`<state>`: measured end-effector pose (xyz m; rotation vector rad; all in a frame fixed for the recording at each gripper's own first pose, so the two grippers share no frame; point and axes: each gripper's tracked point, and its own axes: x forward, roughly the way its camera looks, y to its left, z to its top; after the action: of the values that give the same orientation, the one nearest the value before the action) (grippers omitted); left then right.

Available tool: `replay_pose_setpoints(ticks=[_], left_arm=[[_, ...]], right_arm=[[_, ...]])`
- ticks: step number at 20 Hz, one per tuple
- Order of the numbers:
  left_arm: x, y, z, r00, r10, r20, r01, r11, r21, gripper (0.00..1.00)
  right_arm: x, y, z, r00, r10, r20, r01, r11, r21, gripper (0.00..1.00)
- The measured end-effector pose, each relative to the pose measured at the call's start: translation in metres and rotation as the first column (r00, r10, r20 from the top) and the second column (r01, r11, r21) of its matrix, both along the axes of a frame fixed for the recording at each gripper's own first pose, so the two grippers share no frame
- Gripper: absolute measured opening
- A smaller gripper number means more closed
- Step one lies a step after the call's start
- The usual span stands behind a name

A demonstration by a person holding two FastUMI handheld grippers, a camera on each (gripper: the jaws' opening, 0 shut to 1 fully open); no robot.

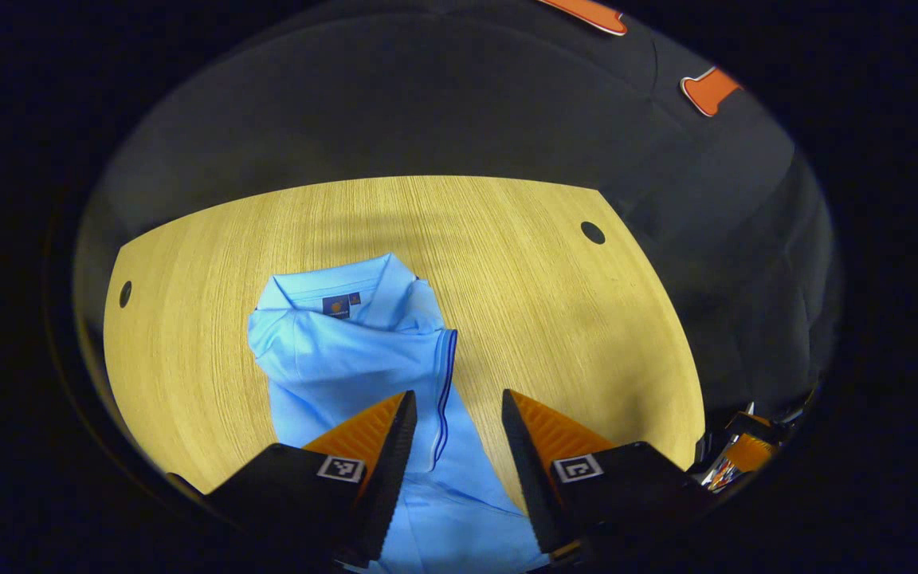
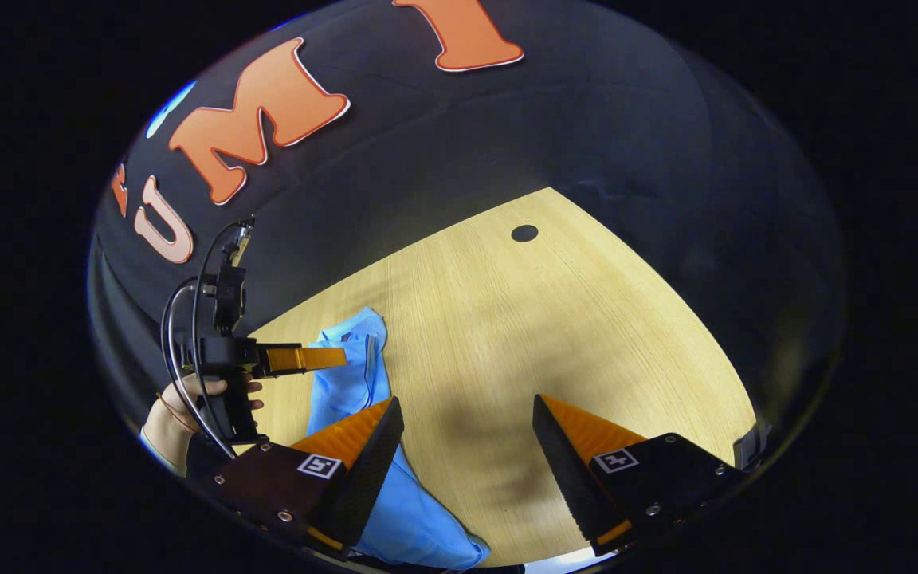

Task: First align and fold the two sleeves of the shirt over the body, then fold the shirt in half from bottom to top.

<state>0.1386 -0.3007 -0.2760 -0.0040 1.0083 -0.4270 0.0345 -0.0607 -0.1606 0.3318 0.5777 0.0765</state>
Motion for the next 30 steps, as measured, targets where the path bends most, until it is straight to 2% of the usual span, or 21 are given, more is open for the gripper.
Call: replay_pose_setpoints(ticks=[3, 5, 12, 15, 18, 20, 25, 27, 30], left_arm=[[-0.006, 0.024, 0.006, 1.0, 0.011, 0.022, -0.011, 1.0, 0.009, 0.83], [-0.012, 0.053, 0.007, 0.998, 0.026, 0.054, -0.03, 0.998, 0.058, 1.0], [-0.071, 0.148, 0.012, 0.994, 0.082, 0.07, -0.089, 0.991, 0.103, 1.0], [-0.107, 0.173, 0.007, 0.993, 0.115, 0.017, -0.116, 0.99, 0.084, 1.0], [-0.133, 0.194, 0.006, 0.991, 0.136, 0.009, -0.136, 0.987, 0.083, 1.0], [-0.15, 0.207, -0.003, 0.991, 0.134, 0.01, -0.135, 0.986, 0.097, 1.0], [-0.22, 0.223, -0.044, 0.978, 0.178, -0.105, -0.168, 0.981, 0.099, 1.0], [-0.246, 0.234, -0.063, 0.972, 0.196, -0.13, -0.18, 0.975, 0.13, 1.0], [-0.275, 0.24, -0.083, 0.967, 0.191, -0.166, -0.164, 0.972, 0.166, 1.0]], right_arm=[[-0.002, 0.012, -0.006, 0.999, 0.034, -0.018, -0.035, 0.999, -0.028, 0.99], [-0.004, 0.025, -0.01, 0.997, 0.067, -0.027, -0.068, 0.997, -0.048, 0.99], [-0.013, 0.076, -0.045, 0.979, 0.167, -0.119, -0.182, 0.974, -0.133, 0.99], [-0.019, 0.091, -0.06, 0.971, 0.183, -0.156, -0.208, 0.964, -0.163, 0.99], [-0.032, 0.1, -0.078, 0.96, 0.197, -0.199, -0.238, 0.948, -0.211, 0.99], [-0.053, 0.104, -0.096, 0.945, 0.214, -0.248, -0.272, 0.935, -0.23, 0.99], [-0.1, 0.098, -0.147, 0.907, 0.196, -0.373, -0.31, 0.909, -0.277, 0.99], [-0.122, 0.093, -0.166, 0.88, 0.187, -0.436, -0.336, 0.894, -0.295, 0.99], [-0.155, 0.096, -0.187, 0.848, 0.179, -0.499, -0.348, 0.898, -0.268, 0.99]])
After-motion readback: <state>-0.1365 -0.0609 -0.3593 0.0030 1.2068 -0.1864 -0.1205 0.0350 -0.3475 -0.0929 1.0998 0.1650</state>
